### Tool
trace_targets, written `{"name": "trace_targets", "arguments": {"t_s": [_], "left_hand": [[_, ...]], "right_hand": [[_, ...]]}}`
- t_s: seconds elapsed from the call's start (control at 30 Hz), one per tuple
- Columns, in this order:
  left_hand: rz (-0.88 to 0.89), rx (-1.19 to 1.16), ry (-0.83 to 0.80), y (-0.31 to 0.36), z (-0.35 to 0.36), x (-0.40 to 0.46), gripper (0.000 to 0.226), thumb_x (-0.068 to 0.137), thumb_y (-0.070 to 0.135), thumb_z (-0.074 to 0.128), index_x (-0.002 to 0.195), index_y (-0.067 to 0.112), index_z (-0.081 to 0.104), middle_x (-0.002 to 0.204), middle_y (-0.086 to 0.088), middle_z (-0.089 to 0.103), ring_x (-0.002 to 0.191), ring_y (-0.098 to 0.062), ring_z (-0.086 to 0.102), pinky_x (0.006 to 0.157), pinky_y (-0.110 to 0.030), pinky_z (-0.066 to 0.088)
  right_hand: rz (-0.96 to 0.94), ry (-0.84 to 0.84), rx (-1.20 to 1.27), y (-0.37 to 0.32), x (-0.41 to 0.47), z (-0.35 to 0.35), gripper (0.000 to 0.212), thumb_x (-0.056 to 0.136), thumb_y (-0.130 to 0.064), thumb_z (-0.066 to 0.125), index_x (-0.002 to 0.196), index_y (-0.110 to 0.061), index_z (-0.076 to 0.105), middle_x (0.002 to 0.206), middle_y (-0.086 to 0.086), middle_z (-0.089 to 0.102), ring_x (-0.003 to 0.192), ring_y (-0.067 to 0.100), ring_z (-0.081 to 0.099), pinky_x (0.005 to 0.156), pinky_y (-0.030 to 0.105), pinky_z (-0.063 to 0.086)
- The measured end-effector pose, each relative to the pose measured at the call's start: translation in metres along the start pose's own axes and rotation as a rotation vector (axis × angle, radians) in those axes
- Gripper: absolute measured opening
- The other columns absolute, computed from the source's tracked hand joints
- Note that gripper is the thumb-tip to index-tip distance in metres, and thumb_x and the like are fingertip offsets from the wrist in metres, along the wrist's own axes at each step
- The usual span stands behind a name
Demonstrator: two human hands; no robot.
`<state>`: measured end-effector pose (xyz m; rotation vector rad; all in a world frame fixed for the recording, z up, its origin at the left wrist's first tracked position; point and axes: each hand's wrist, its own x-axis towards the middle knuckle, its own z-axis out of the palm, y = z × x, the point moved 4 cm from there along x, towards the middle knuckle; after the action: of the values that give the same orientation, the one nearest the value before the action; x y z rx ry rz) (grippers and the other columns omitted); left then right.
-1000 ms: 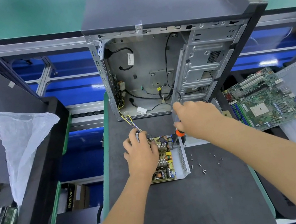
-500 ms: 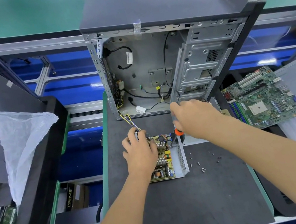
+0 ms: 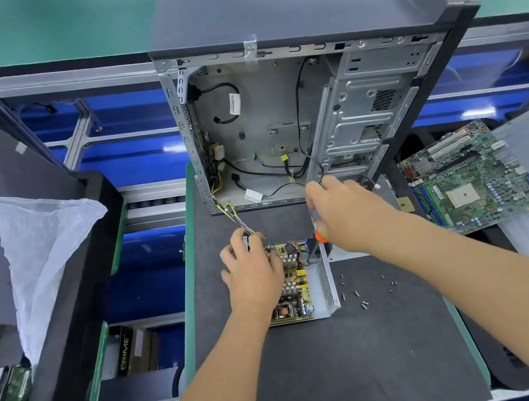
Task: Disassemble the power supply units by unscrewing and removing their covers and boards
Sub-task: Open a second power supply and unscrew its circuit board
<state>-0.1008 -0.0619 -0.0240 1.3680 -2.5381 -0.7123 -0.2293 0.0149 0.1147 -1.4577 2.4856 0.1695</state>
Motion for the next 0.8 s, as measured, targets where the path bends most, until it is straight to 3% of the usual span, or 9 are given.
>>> {"name": "trace_targets", "arguments": {"t_s": [0.17,0.23,0.3,0.33,0.4,0.47,0.63,0.73,0.8], "left_hand": [[0.0,0.007,-0.002,-0.001,0.0,0.001,0.037,0.099,0.036,0.05,0.134,0.024,0.046,0.151,0.001,0.025,0.126,-0.028,0.029,0.094,-0.051,0.046],[0.0,0.003,0.0,-0.001,0.0,0.0,0.037,0.099,0.036,0.05,0.134,0.023,0.046,0.15,0.001,0.025,0.126,-0.028,0.029,0.094,-0.052,0.045],[0.005,0.008,0.002,0.0,0.0,0.0,0.037,0.1,0.036,0.05,0.134,0.023,0.046,0.15,0.001,0.025,0.126,-0.027,0.028,0.094,-0.052,0.045],[0.007,0.009,0.001,0.0,0.0,0.0,0.037,0.1,0.036,0.049,0.134,0.023,0.046,0.15,0.001,0.025,0.126,-0.027,0.028,0.094,-0.052,0.045],[0.007,0.008,0.003,-0.001,0.0,0.001,0.036,0.1,0.036,0.049,0.134,0.024,0.046,0.151,0.001,0.025,0.126,-0.027,0.029,0.094,-0.051,0.046],[0.007,0.006,0.007,-0.001,0.0,0.001,0.036,0.1,0.035,0.05,0.133,0.024,0.046,0.15,0.001,0.026,0.127,-0.027,0.029,0.094,-0.051,0.046],[0.005,0.016,0.008,0.0,-0.001,0.001,0.037,0.099,0.035,0.049,0.134,0.023,0.047,0.151,0.0,0.026,0.126,-0.028,0.029,0.094,-0.05,0.046],[0.006,0.024,0.01,0.0,-0.001,0.001,0.037,0.099,0.036,0.049,0.134,0.024,0.047,0.152,-0.001,0.027,0.126,-0.028,0.031,0.094,-0.049,0.046],[0.01,0.026,0.008,0.0,-0.001,0.0,0.038,0.099,0.036,0.049,0.135,0.024,0.047,0.152,-0.001,0.027,0.127,-0.028,0.031,0.094,-0.049,0.046]], "right_hand": [[0.06,-0.066,0.227,0.008,0.0,0.0,0.038,0.086,-0.01,0.066,0.113,-0.023,0.043,0.114,0.004,0.031,0.105,0.032,0.039,0.081,0.037,0.039],[0.149,-0.039,0.139,0.008,-0.002,0.0,0.047,0.087,-0.038,0.071,0.114,-0.018,0.038,0.114,0.007,0.031,0.105,0.034,0.043,0.078,0.038,0.04],[0.224,0.014,-0.014,0.006,-0.005,-0.002,0.058,0.088,-0.066,0.054,0.108,-0.016,0.033,0.095,0.006,0.038,0.091,0.031,0.049,0.066,0.036,0.037],[0.226,0.06,-0.082,0.003,-0.005,-0.003,0.055,0.092,-0.068,0.043,0.102,-0.015,0.032,0.084,0.005,0.042,0.084,0.03,0.051,0.061,0.035,0.035],[0.169,0.134,-0.176,-0.003,-0.003,-0.003,0.039,0.102,-0.053,0.035,0.1,-0.015,0.036,0.084,0.006,0.058,0.081,0.03,0.058,0.059,0.035,0.033],[0.136,0.147,-0.144,-0.004,-0.001,-0.003,0.021,0.103,-0.031,0.044,0.11,-0.012,0.041,0.1,0.009,0.063,0.086,0.033,0.06,0.062,0.036,0.035],[0.054,0.024,0.167,0.009,0.001,-0.006,0.034,0.089,-0.024,0.068,0.114,-0.016,0.046,0.114,0.007,0.052,0.109,0.034,0.048,0.082,0.038,0.041],[0.105,-0.031,0.158,0.013,-0.004,-0.004,0.054,0.085,-0.052,0.069,0.118,-0.018,0.043,0.117,0.008,0.05,0.111,0.035,0.049,0.08,0.041,0.043],[0.129,0.053,-0.104,0.01,-0.006,-0.005,0.06,0.087,-0.072,0.044,0.11,-0.017,0.04,0.107,0.01,0.058,0.102,0.035,0.059,0.066,0.036,0.038]]}}
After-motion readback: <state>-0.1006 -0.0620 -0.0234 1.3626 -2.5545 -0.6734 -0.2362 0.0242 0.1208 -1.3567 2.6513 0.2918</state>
